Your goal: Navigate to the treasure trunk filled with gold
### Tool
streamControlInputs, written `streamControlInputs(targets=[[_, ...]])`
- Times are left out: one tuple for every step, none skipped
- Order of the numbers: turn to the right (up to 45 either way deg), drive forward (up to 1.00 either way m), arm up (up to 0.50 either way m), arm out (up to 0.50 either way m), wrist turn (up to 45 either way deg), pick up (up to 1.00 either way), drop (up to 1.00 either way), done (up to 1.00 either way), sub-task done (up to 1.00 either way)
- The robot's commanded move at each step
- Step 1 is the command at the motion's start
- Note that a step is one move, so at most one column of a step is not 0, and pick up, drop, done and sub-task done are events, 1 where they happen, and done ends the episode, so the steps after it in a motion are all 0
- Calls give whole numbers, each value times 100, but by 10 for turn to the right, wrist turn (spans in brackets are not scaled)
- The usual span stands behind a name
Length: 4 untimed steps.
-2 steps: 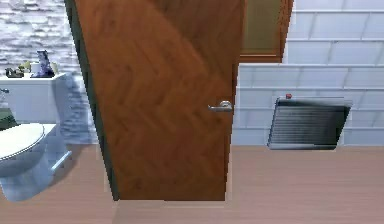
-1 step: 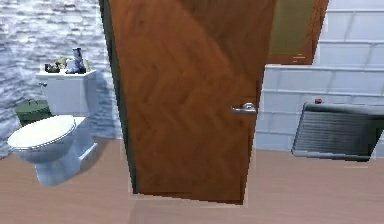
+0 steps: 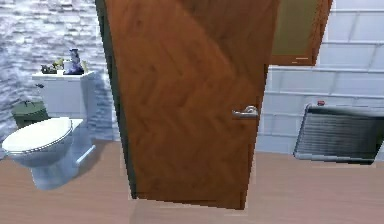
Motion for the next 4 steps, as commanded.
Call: streamControlInputs(targets=[[-450, 0, 0, 0, 0, 0, 0, 0, 0], [-450, 0, 0, 0, 0, 0, 0, 0, 0], [0, 100, 0, 0, 0, 0, 0, 0, 0], [-30, 0, 0, 0, 0, 0, 0, 0, 0]])
